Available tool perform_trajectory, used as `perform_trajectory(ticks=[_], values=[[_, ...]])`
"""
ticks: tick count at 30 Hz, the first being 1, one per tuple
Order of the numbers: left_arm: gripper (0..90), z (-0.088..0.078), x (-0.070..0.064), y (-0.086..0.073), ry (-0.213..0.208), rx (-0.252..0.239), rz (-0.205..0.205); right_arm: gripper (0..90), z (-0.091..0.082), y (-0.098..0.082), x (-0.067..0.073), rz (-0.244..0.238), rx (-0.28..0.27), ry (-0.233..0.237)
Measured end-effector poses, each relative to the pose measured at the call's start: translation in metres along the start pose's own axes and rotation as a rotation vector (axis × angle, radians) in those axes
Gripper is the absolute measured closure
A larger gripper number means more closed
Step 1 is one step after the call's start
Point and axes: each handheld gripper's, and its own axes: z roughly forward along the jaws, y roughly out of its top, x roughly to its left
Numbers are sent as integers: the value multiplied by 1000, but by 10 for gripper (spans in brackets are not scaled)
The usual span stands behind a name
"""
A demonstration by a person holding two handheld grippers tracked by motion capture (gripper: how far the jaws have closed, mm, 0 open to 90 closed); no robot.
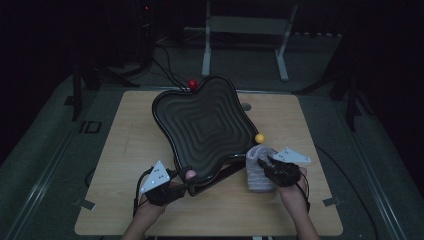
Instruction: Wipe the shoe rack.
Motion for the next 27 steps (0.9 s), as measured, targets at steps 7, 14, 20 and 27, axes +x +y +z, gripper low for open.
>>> perform_trajectory(ticks=[7, 14, 20, 27], values=[[605, 0, -1, 0, 2, -2, 1, 720, 11, -4, 9, -43, 34, -8], [605, 0, 0, 0, -3, -1, 2, 718, -1, 5, 11, -32, -13, 2], [605, 1, -1, 0, -2, 0, 4, 718, 11, -2, 14, -40, 35, -7], [605, 1, 0, 0, -7, -1, 0, 717, -4, 10, 15, -40, -32, -10]])
